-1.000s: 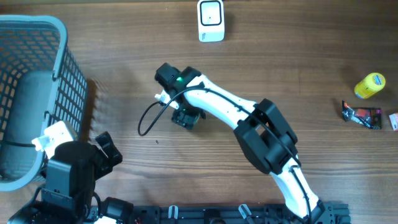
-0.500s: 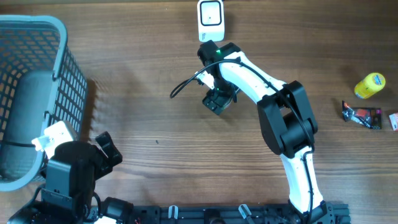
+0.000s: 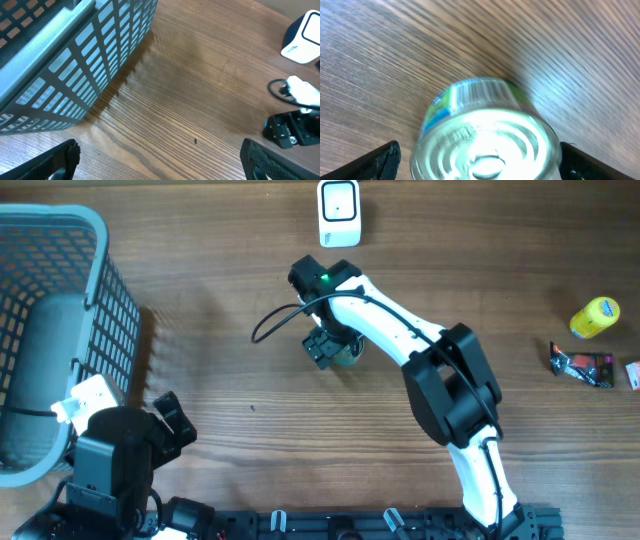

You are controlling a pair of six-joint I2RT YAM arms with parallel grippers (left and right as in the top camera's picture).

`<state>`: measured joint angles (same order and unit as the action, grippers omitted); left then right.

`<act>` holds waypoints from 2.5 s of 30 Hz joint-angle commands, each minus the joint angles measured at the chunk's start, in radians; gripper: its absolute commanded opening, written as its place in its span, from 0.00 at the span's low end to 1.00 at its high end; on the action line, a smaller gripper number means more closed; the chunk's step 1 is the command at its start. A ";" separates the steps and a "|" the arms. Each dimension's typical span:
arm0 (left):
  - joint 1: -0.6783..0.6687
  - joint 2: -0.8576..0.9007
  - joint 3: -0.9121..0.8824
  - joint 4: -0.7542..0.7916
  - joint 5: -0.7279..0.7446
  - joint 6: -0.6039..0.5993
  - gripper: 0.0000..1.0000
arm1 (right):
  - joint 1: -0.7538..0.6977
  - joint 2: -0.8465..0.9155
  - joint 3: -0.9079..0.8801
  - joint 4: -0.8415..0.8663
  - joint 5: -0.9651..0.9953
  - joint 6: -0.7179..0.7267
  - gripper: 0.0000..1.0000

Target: Scan the item barcode

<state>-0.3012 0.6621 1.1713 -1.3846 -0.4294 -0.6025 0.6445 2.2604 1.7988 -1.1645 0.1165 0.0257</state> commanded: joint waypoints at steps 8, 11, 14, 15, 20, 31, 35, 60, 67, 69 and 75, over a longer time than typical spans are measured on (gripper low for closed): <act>-0.003 0.002 0.003 0.003 0.002 0.019 1.00 | 0.000 -0.043 0.024 0.082 -0.304 0.612 1.00; -0.003 0.002 0.003 0.003 0.002 0.019 1.00 | 0.000 -0.043 0.024 0.183 -0.352 0.708 1.00; -0.003 0.002 0.003 0.001 0.002 0.019 1.00 | -0.001 -0.043 0.024 0.243 -0.345 0.899 1.00; -0.003 0.002 0.003 0.000 0.002 0.019 1.00 | -0.003 -0.043 0.024 0.240 -0.335 0.980 1.00; -0.003 0.002 0.003 -0.006 0.002 0.019 1.00 | 0.000 -0.043 0.024 0.033 -0.265 1.353 1.00; -0.003 0.002 0.003 -0.004 0.002 0.019 1.00 | 0.072 -0.043 0.024 0.035 -0.266 1.555 1.00; -0.003 0.002 0.003 -0.004 0.002 0.019 1.00 | 0.096 -0.045 0.024 0.162 -0.267 1.470 1.00; -0.003 0.002 0.003 0.004 0.002 0.019 1.00 | 0.096 -0.026 0.003 0.222 -0.161 1.545 1.00; -0.003 0.002 0.003 0.003 0.002 0.019 1.00 | 0.096 -0.022 -0.025 0.225 -0.157 1.556 1.00; -0.003 0.002 0.003 0.003 0.002 0.019 1.00 | 0.096 -0.016 -0.026 0.227 -0.148 1.556 1.00; -0.003 0.002 0.003 0.003 0.002 0.019 1.00 | 0.096 0.035 -0.026 0.233 -0.182 1.548 1.00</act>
<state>-0.3012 0.6621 1.1713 -1.3846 -0.4294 -0.6025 0.7425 2.2475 1.7824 -0.9363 -0.0555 1.5669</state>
